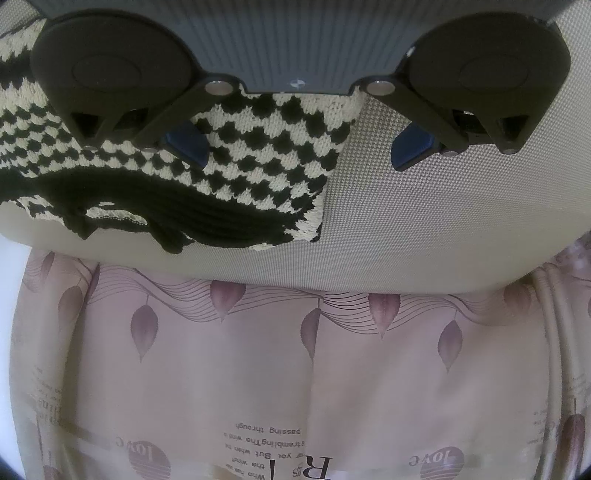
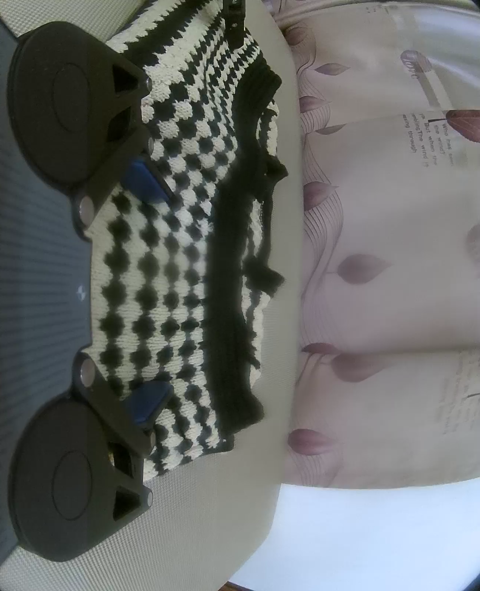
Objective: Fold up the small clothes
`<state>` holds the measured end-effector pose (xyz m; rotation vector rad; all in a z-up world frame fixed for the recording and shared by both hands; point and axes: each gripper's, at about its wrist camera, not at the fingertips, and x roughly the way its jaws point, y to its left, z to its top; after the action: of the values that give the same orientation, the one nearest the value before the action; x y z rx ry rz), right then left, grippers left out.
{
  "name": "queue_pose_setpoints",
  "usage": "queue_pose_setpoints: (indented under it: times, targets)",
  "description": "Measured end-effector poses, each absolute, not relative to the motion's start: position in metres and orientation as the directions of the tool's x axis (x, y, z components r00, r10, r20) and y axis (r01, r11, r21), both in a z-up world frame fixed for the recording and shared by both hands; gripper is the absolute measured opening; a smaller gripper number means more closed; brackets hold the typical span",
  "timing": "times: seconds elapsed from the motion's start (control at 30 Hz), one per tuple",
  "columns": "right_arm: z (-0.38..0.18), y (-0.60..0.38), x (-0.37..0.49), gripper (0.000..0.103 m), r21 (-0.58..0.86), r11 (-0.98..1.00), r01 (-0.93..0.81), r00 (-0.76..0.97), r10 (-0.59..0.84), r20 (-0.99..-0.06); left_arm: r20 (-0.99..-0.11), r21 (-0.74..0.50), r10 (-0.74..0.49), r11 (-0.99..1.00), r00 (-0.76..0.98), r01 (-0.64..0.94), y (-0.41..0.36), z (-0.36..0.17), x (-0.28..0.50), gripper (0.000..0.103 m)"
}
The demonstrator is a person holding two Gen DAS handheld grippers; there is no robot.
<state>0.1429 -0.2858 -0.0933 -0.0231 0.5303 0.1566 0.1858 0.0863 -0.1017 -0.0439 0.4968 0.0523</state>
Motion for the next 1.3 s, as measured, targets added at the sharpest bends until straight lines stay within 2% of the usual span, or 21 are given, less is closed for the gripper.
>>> queue_pose_setpoints:
  times: [0.5,0.77,1.3]
  targets:
    - [-0.093,-0.282,0.141,0.103,-0.008,0.989,-0.147,0.855,0.123,-0.503,-0.477,-0.053,0.014,0.998,0.879,-0.044,0.091,-0.097,0.190,0.103]
    - [-0.092,-0.284,0.141,0.103,-0.006,0.989,-0.146,0.856,0.123,-0.503,-0.474,0.081,0.046,0.997,0.880,-0.008,0.089,-0.091,0.195,0.103]
    - [-0.093,-0.284,0.141,0.103,-0.004,0.990,-0.141,0.856,0.119,-0.502,-0.520,0.095,-0.014,0.993,0.854,0.074,0.095,-0.083,0.213,0.103]
